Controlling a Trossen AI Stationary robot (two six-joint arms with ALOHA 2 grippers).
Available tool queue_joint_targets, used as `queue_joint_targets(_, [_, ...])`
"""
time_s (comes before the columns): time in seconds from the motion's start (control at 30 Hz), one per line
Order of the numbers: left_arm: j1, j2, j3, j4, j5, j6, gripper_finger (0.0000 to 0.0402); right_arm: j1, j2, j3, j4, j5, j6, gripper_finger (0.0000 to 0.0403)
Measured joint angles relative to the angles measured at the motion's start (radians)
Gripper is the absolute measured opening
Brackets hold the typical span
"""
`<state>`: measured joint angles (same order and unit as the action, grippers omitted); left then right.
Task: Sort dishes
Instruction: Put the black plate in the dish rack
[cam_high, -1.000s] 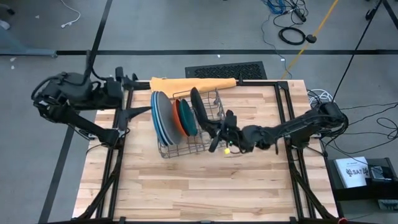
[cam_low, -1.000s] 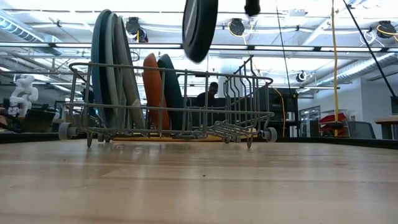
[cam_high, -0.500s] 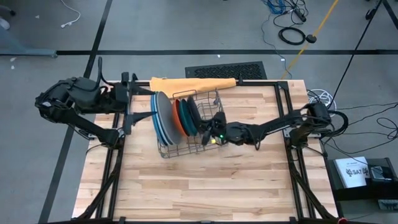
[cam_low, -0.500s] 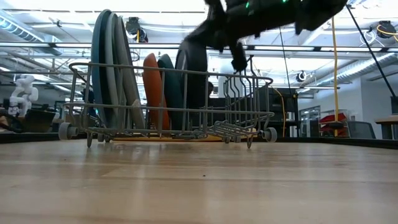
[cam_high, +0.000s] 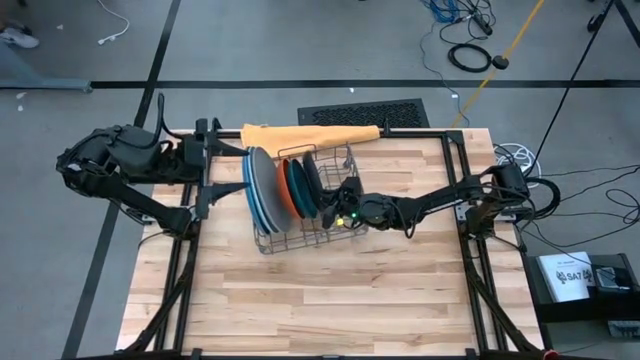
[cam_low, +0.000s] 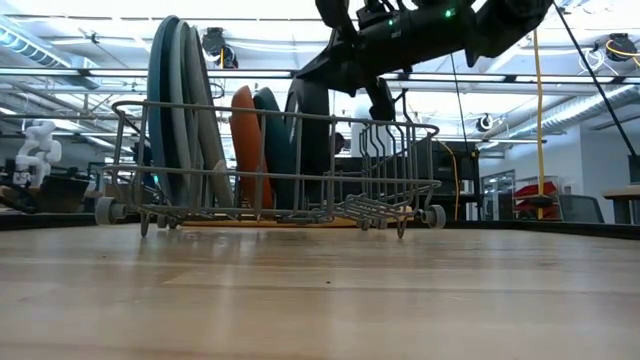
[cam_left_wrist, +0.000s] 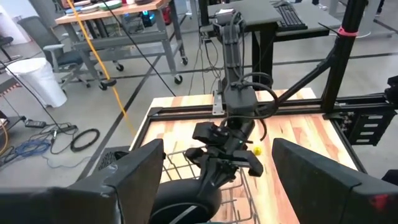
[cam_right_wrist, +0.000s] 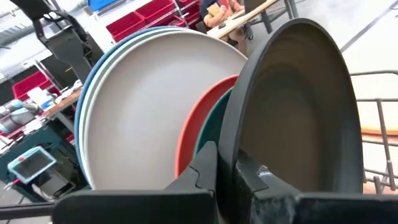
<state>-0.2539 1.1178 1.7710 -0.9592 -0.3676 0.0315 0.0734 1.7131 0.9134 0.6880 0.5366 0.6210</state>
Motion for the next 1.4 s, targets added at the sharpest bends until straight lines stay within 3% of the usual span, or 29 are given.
queue_joint_targets(0.27, [-0.002, 0.000, 0.000, 0.000, 0.000, -0.008, 0.0299, -0.005, 0.043, 0.001, -0.007, 0.026, 0.046, 0.0018])
queue_joint_targets(0.7, [-0.004, 0.000, 0.000, 0.000, 0.000, -0.025, 0.0299, 0.000, 0.057, -0.006, -0.034, 0.003, 0.044, 0.0182])
queue_joint_targets(0.87, [-0.004, 0.000, 0.000, 0.000, 0.000, -0.025, 0.0299, 0.013, 0.053, -0.006, 0.043, 0.012, -0.026, 0.0212])
queue_joint_targets(1.1, [-0.004, 0.000, 0.000, 0.000, 0.000, -0.025, 0.0299, 0.013, 0.050, 0.020, 0.036, 0.018, -0.064, 0.0170])
queue_joint_targets(1.2, [-0.004, 0.000, 0.000, -0.001, 0.000, -0.025, 0.0299, 0.013, 0.049, 0.025, 0.035, 0.030, -0.059, 0.0125])
queue_joint_targets(1.33, [-0.004, 0.000, 0.000, -0.001, 0.000, -0.025, 0.0299, 0.015, 0.047, 0.027, -0.048, 0.077, -0.015, 0.0034])
queue_joint_targets(1.4, [-0.004, 0.000, 0.000, -0.001, 0.000, -0.025, 0.0299, 0.020, 0.043, 0.032, -0.106, 0.092, 0.014, 0.0016])
